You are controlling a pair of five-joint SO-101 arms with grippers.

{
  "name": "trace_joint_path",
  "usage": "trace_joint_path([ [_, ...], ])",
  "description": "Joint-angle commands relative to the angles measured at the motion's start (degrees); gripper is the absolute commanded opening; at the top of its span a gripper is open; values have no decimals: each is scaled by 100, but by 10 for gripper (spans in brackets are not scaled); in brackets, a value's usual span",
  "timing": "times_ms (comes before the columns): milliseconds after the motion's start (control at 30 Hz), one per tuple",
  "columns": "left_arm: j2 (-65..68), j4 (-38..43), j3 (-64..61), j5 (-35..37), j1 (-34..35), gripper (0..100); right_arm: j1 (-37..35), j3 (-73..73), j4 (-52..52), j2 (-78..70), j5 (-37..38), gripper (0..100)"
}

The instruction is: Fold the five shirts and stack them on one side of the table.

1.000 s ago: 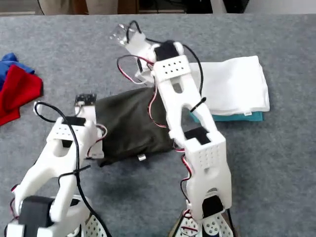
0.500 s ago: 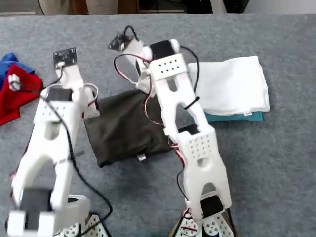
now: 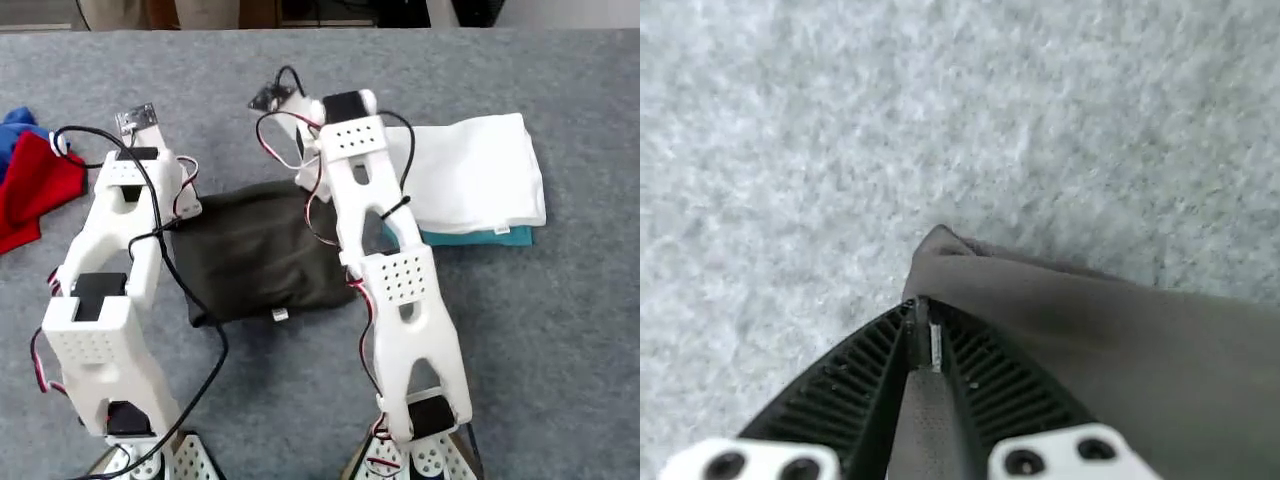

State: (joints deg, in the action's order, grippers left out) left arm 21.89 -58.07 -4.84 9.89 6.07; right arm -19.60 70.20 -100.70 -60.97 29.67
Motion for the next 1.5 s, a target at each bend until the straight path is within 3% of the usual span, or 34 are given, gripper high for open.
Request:
trace_joint_path([
  [0, -48, -44, 343, -97, 26, 17, 40, 884, -176, 400, -53, 2],
  [200, -901, -949, 457, -659, 369, 17, 145, 207, -193, 1666, -53, 3],
  [367, -2633, -1776, 290, -1284, 484, 18, 13, -2237, -176, 3582, -53, 117],
  [567, -4602, -2013, -1451, -1547, 26, 19, -22, -5244, 158, 5288, -44, 122],
  [633, -4927, -1820, -2207, -1503, -396, 19, -31, -6141, 492, 5701, -167, 91],
  [700, -5103, -1407, -2945, -1398, -756, 19, -31, -6967, 1020, 6018, -396, 1],
  [900, -4936, -62, -4589, -862, -1389, 19, -382, -9015, 2207, 6387, -615, 2],
  [1067, -4558, 633, -5187, -633, -1116, 19, -857, -10167, 3508, 6343, -1292, 2],
  [1167, -4435, 844, -5284, -651, -677, 19, -681, -10598, 4044, 6281, -1284, 2],
  [1333, -4444, 800, -5380, -923, -378, 19, 22, -10659, 4220, 6193, -1178, 2],
  [1467, -4558, 782, -5380, -1029, -387, 19, 40, -10615, 4062, 6360, -958, 2],
])
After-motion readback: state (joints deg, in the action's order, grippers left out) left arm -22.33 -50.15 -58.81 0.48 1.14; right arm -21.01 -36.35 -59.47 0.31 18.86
